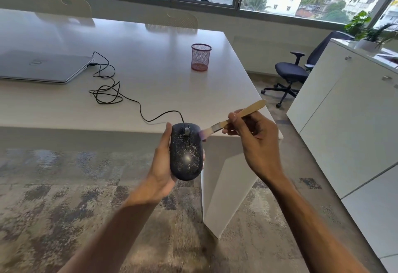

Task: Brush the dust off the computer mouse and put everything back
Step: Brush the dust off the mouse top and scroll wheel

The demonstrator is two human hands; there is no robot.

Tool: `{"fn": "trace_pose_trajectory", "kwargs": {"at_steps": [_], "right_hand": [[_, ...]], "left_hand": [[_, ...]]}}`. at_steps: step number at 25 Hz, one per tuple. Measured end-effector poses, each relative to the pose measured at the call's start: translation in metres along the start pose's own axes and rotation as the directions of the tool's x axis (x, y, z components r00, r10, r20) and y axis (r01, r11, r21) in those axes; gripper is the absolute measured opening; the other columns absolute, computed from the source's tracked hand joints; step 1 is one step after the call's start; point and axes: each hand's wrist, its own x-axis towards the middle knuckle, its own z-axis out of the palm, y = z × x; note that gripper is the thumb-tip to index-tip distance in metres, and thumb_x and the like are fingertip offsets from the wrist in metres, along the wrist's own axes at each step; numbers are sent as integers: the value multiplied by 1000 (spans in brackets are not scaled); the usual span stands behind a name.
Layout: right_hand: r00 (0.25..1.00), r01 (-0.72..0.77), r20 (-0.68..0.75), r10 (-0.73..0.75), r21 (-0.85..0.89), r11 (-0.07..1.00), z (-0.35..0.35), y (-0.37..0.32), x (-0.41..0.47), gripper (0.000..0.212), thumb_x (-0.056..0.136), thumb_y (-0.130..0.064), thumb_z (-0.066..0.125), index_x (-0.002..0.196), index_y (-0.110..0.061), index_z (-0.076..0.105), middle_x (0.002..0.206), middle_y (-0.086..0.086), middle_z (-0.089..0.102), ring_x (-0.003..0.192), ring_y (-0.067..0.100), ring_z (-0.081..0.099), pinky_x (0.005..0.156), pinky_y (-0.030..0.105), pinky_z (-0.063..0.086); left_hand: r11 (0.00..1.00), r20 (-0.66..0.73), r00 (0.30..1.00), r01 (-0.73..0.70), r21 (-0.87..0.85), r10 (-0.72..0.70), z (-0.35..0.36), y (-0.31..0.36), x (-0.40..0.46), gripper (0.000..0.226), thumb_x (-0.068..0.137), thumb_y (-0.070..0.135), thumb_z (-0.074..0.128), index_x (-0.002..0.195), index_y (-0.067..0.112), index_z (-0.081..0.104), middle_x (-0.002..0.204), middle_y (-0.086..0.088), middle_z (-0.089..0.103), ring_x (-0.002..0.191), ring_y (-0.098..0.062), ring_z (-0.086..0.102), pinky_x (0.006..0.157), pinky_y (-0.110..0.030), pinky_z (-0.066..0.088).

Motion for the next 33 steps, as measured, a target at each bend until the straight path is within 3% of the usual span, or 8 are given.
{"fn": "trace_pose_trajectory", "kwargs": {"at_steps": [4, 11, 14, 17, 21, 27, 29, 33], "right_hand": [[999, 17, -49, -15, 51, 999, 6, -6, -4, 16, 94, -30, 58, 94, -18, 68, 83, -11, 73, 74, 10, 73, 68, 15, 55], [995, -3, 104, -2, 53, 999, 33, -2, -30, 18, 94, -26, 61, 96, -10, 70, 82, -2, 74, 77, 13, 73, 72, 18, 54], [998, -67, -7, 67, -12, 998, 36, 1, -33, 22, 92, -31, 59, 97, -12, 70, 82, -4, 75, 78, 11, 74, 72, 19, 54], [993, -42, -112, 41, -4, 999, 38, -1, -36, 20, 92, -34, 60, 97, -18, 69, 84, -9, 74, 79, 10, 74, 71, 19, 55], [999, -35, -31, 36, 15, 999, 49, -2, -49, 13, 94, -28, 63, 96, -17, 70, 84, -7, 75, 80, 9, 73, 72, 16, 54], [982, -42, -186, 26, -83, 996, 53, -7, -50, 13, 95, -30, 58, 93, -21, 67, 81, -20, 73, 79, 2, 72, 72, 13, 53], [989, -4, -148, -5, -59, 998, 58, -11, -53, 12, 96, -29, 59, 94, -21, 67, 82, -16, 73, 79, 3, 73, 73, 14, 54], [992, -17, -128, -7, -184, 983, 69, -15, -55, 20, 94, -36, 57, 94, -18, 65, 77, -20, 70, 77, -5, 71, 71, 7, 51]], "left_hand": [[997, 15, 1000, 7, 79, -8, -10, -3, -6, 71, 102, 57, 21, 117, 10, 72, 102, -10, 73, 71, -23, 68, 66, -36, 59], [985, -21, 986, 164, 45, -163, -33, -3, -26, 80, 94, 64, 36, 123, -7, 59, 86, -17, 71, 67, -27, 67, 61, -34, 56], [985, -3, 985, 172, 26, -172, -36, -2, -32, 77, 96, 63, 35, 121, -5, 61, 91, -17, 70, 66, -27, 66, 61, -34, 56], [987, -1, 988, 155, 43, -155, -40, -1, -37, 73, 98, 60, 31, 120, 0, 66, 97, -16, 70, 66, -26, 66, 61, -35, 56], [980, -8, 981, 192, 53, -192, -44, 1, -45, 81, 95, 64, 35, 126, -8, 56, 85, -16, 71, 66, -27, 66, 61, -35, 55], [975, -21, 980, 199, 94, -198, -51, 1, -57, 79, 96, 63, 31, 121, -6, 60, 87, -14, 72, 66, -26, 67, 60, -35, 56], [974, -18, 979, 206, 97, -205, -53, 1, -59, 80, 95, 64, 32, 121, -6, 60, 86, -14, 72, 66, -26, 67, 60, -35, 56], [967, 0, 970, 243, 69, -244, -56, 3, -63, 81, 94, 65, 32, 121, -6, 61, 81, -11, 73, 64, -24, 67, 60, -32, 55]]}}
